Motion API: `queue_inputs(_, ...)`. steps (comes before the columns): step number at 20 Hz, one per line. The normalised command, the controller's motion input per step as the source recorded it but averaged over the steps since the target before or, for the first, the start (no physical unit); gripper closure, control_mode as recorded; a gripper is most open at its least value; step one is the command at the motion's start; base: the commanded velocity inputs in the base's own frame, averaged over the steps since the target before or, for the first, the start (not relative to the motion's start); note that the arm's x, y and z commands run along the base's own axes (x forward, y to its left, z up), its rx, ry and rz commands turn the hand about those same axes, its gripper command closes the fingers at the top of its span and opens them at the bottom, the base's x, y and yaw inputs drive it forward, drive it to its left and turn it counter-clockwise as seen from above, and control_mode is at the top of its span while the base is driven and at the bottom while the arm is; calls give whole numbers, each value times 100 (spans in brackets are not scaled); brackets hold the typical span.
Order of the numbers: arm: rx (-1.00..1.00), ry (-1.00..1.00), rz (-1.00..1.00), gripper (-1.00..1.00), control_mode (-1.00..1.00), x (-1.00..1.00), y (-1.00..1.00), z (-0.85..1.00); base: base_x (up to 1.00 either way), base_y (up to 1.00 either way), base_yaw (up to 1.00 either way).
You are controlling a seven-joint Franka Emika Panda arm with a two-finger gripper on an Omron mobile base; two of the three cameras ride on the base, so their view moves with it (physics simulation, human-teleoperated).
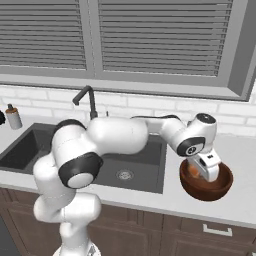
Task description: Pick the onion from the sink and place it in the bowl. Then pick the bowl and place it in the microwave. Then close the microwave door and press the start button.
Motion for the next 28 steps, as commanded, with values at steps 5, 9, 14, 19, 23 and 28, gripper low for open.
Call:
queue_inputs(5,4,4,2,100,-100,25,-17,-48,0,0,0)
queue_inputs(9,6,4,5,100,-100,17,-16,-22,0,0,0)
queue_inputs(14,4,5,7,-100,-100,5,-4,-19,0,0,0)
queue_inputs(19,2,2,3,-100,-100,0,0,-6,0,0,0)
queue_inputs(23,0,0,0,-100,-100,0,20,11,0,0,0)
queue_inputs(28,0,0,0,-100,-100,-17,45,23,0,0,0)
